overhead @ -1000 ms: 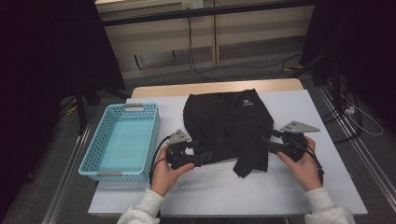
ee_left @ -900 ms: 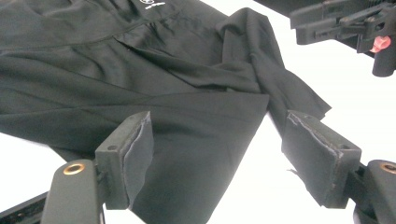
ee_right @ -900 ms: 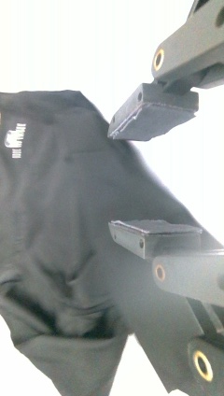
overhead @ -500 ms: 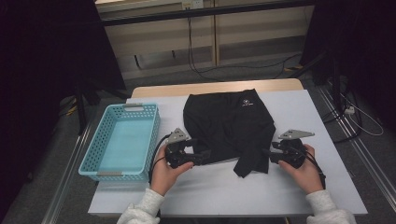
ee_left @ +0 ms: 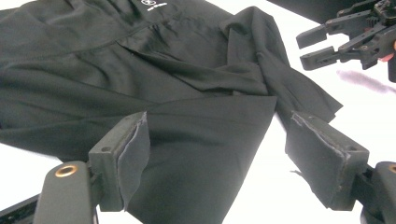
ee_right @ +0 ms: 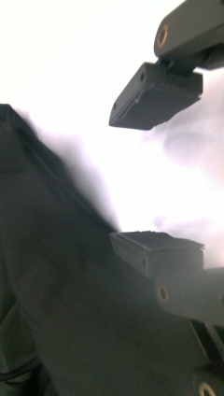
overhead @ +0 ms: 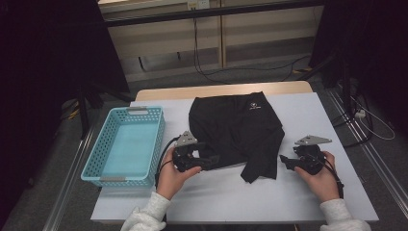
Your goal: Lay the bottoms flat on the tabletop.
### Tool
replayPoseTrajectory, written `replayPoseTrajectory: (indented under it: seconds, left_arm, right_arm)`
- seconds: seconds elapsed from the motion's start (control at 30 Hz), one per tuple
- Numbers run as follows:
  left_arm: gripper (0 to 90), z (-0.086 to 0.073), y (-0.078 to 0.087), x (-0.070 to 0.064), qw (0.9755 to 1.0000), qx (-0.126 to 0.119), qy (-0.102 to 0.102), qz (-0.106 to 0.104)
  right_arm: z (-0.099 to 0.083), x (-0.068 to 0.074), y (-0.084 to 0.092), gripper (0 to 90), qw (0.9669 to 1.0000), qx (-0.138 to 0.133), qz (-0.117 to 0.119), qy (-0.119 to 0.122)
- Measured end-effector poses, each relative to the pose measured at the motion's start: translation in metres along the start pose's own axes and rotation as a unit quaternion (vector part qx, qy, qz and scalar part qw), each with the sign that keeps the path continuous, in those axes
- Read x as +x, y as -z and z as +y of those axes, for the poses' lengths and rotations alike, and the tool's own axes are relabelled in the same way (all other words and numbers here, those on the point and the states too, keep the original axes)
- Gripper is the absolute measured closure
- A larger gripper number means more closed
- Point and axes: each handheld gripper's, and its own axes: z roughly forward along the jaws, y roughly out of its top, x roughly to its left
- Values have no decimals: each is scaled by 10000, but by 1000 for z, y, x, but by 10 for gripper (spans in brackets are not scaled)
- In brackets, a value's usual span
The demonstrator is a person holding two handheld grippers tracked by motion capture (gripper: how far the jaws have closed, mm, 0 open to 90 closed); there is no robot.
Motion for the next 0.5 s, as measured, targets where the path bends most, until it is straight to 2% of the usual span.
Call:
replayPoseTrajectory:
  seconds: [0.17,0.27,0.4,0.5]
  left_arm:
    - [213,3,-3,0,10000,22,-4,-19]
    - [212,3,-5,2,10000,18,11,-27]
    - [213,5,-4,0,10000,-12,-3,-26]
    - [213,4,-6,-3,10000,56,-39,-55]
  right_arm:
    - [-5,0,-2,342,10000,77,-57,21]
    - [-6,0,-5,332,10000,-27,-13,-89]
    - [1,10,-11,336,10000,-25,83,-18]
    - [6,17,-14,335,9998,-7,161,70]
